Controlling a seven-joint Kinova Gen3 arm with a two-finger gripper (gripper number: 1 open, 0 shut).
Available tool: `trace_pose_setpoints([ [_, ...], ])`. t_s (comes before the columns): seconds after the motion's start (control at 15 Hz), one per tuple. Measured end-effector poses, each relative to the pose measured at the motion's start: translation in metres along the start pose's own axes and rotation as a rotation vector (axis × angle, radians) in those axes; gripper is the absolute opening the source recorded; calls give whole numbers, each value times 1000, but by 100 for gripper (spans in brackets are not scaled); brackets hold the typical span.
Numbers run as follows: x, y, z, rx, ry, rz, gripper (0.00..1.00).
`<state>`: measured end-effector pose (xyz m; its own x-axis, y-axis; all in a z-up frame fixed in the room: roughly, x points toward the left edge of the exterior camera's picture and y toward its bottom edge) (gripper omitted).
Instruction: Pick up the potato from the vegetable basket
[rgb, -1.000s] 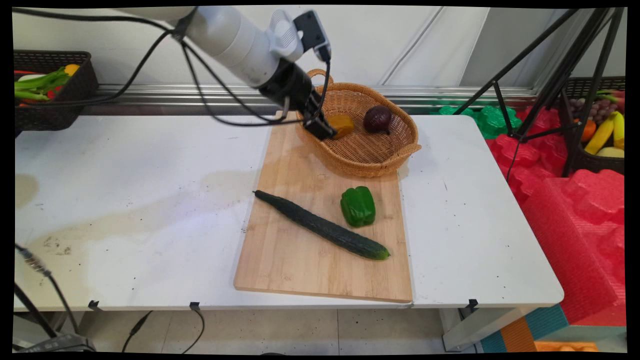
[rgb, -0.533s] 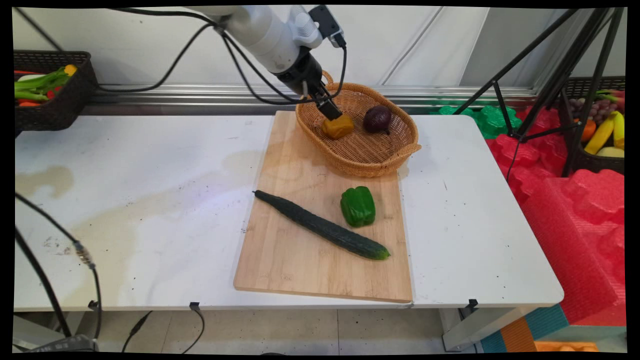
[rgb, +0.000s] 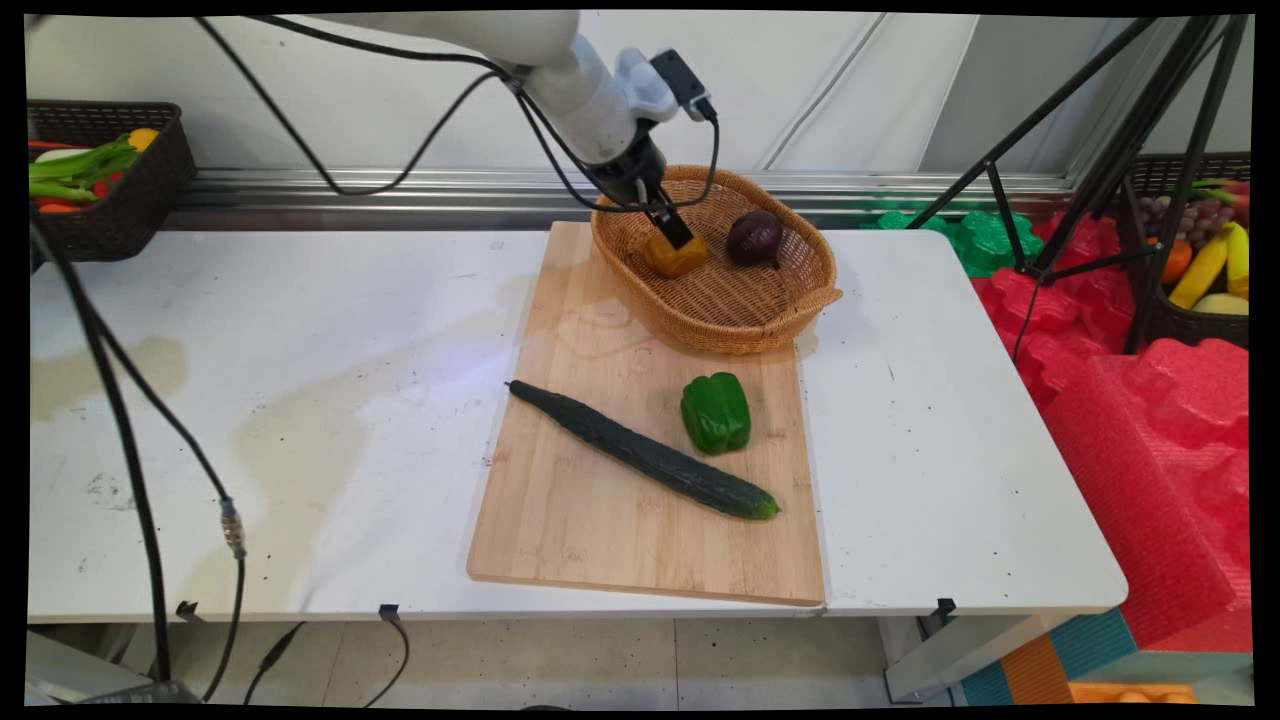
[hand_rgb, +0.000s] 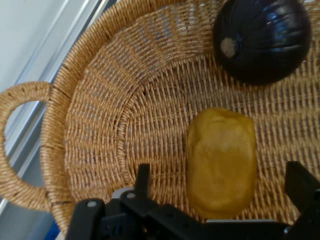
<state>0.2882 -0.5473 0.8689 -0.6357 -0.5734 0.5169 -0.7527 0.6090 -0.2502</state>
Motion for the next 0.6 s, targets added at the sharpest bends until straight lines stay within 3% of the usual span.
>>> trace_pose_setpoints([
  [0.6,8,-2,56,-40,-67,-38,100],
])
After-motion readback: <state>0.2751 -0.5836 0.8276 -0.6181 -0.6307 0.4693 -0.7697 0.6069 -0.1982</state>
